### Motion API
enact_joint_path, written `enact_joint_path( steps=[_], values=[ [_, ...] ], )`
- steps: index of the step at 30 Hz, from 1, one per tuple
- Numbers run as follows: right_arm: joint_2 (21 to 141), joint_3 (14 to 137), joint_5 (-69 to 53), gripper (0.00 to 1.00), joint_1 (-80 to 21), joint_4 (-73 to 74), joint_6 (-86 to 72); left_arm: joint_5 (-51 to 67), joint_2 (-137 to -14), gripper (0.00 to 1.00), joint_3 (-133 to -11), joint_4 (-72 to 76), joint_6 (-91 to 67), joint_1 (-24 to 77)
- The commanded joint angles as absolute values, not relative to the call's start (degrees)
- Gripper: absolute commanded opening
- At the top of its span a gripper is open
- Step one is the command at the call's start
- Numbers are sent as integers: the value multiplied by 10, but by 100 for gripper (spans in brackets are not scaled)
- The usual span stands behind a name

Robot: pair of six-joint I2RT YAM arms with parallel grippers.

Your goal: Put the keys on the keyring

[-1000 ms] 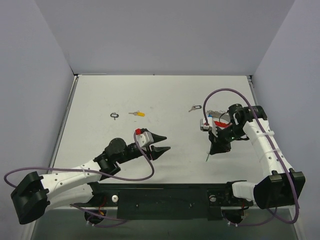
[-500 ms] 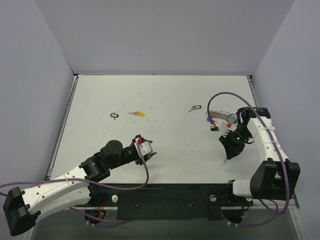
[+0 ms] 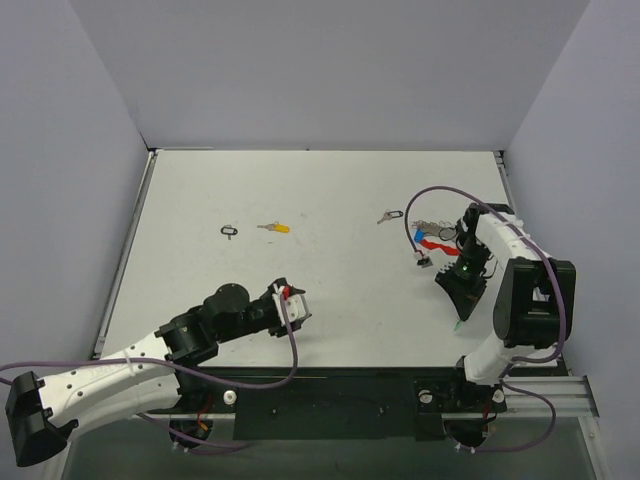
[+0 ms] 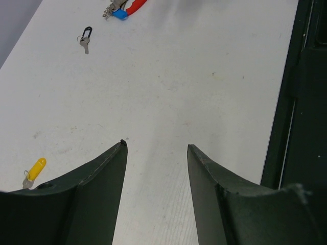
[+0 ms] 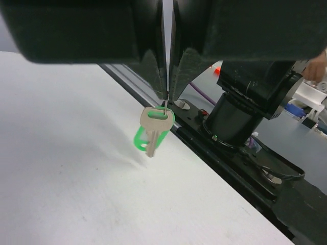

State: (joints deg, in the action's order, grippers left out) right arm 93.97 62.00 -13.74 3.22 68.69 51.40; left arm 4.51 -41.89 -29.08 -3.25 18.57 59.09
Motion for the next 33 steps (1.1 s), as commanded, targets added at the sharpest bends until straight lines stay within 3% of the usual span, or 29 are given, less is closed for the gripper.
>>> enact_joint_path(
  steps=[1,6,9,13,24,33],
  values=[
    [887,658,-184,0,-16,722,536,92,-417,60,-301,31,144,593],
    [794,646,-303,0,-125,700,606,149,-474,60,-243,245,4,592],
    [745,630,-371,0,-165,667,639,161,-546,60,-209,447,-96,597],
    [719,628,-420,0,-215,650,652,164,-662,50,-223,579,-146,617],
    [701,632,-454,0,-251,657,665,181,-826,49,-331,618,-113,649],
    [688,629,-467,0,-250,656,668,190,-880,36,-380,584,-98,659]
  ],
)
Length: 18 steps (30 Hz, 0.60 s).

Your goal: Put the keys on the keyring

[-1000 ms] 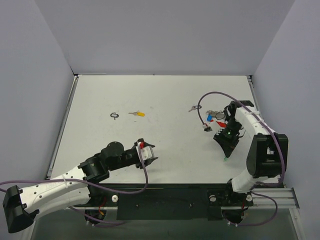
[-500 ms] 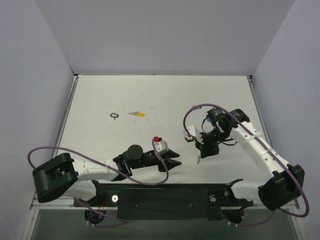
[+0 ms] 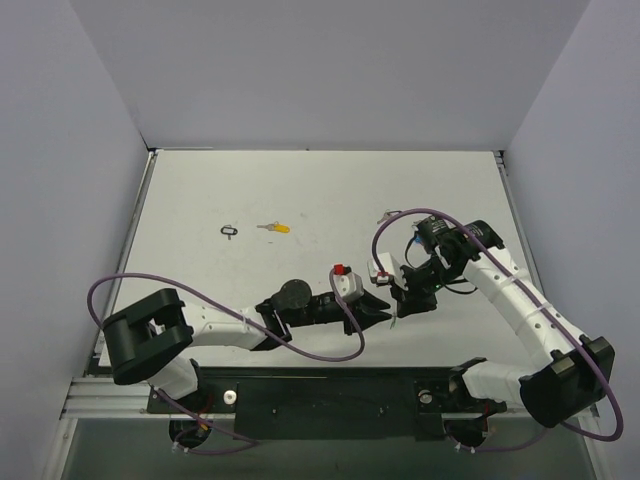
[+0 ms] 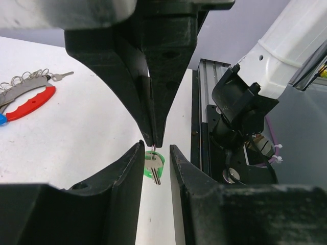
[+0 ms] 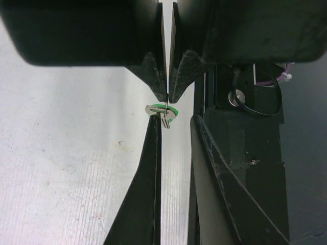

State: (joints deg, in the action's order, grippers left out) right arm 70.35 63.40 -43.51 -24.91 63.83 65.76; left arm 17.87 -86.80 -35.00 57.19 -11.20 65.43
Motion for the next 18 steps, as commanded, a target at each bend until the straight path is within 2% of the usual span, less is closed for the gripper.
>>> enact_joint_path(
  steps=[1,18],
  values=[
    [686,628,-470,0,-250,656,669,191,-884,35,-381,580,-94,660],
    [684,632,-483,0,-250,659,671,202,-913,29,-401,559,-85,665]
  ],
)
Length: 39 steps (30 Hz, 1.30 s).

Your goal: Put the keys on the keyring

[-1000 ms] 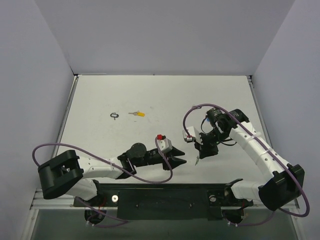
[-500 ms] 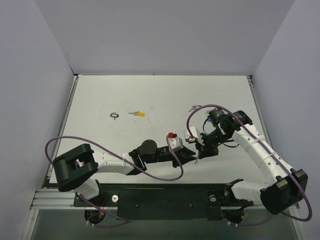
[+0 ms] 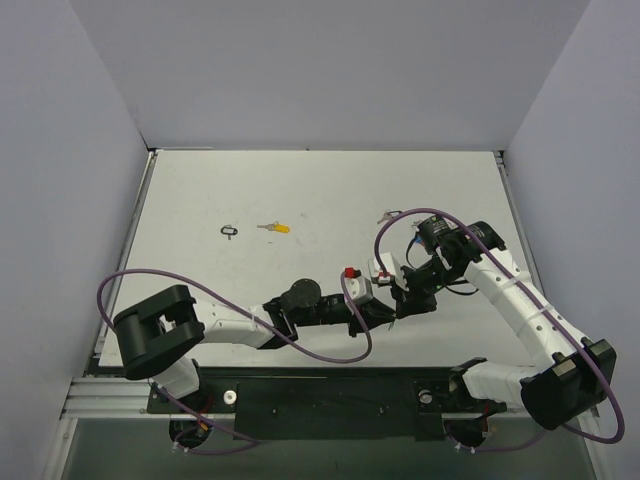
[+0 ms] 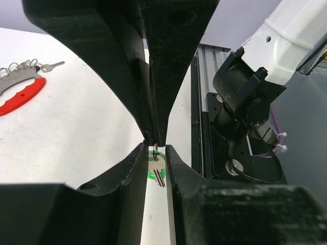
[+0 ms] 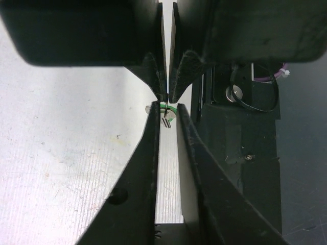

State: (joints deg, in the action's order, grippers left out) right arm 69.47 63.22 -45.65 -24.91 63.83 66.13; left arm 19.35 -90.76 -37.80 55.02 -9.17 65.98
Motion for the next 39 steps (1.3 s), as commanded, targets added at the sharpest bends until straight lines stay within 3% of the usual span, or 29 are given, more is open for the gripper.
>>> enact_joint_path(
  steps=[1,4,6,12,14,18,25,33,39],
  values=[
    [683,632,-483,0,-250,660,671,203,-914,24,-401,559,-84,665],
    [684,632,-485,0,-250,661,673,203,-913,17,-403,550,-81,665],
    [685,632,-487,0,-250,662,672,206,-912,0,-403,546,-78,665],
    [686,640,-501,2,-240,663,657,207,-905,0,-393,562,-83,665],
    [684,648,-506,21,-227,667,651,184,-894,0,-370,597,-96,664],
    [676,671,-531,31,-181,690,661,116,-868,0,-316,717,-136,664],
    [686,717,-633,35,-157,747,743,56,-847,0,-278,848,-165,665],
    [732,756,-695,36,-179,866,894,64,-809,0,-280,824,-152,665],
    [743,765,-708,29,-185,875,902,70,-799,0,-288,811,-149,666]
  ],
)
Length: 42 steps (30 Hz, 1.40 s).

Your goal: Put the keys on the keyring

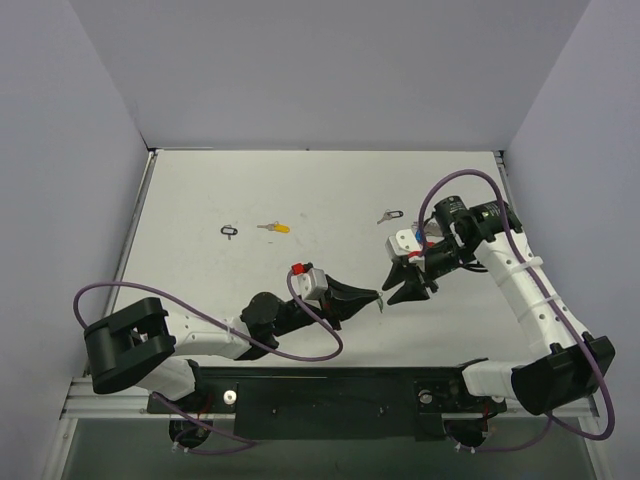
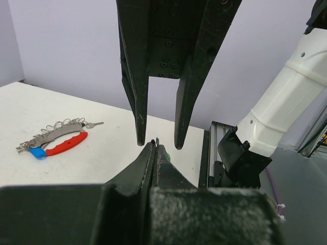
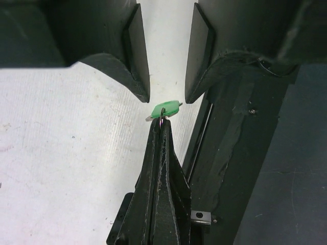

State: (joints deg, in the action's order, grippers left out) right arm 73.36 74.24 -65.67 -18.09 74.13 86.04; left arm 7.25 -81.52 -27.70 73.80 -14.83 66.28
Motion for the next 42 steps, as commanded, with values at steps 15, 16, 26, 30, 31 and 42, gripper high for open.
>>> enact_joint_path(
  steps=[15,16,26,30,31,42],
  values=[
    [743,752,-715,13,-206,869,897,73,-806,0,-291,811,-150,666],
    [744,752,-714,9,-207,868,895,72,-807,0,-290,812,-150,666],
    [747,745,-694,0,-209,819,828,63,-801,8,-282,808,-153,664],
    [730,718,-665,0,-194,741,729,61,-778,56,-269,787,-149,664],
    [718,702,-659,0,-189,727,709,59,-768,60,-262,773,-143,664],
    [684,630,-435,0,-53,729,613,39,-491,75,-350,60,136,641]
  ],
)
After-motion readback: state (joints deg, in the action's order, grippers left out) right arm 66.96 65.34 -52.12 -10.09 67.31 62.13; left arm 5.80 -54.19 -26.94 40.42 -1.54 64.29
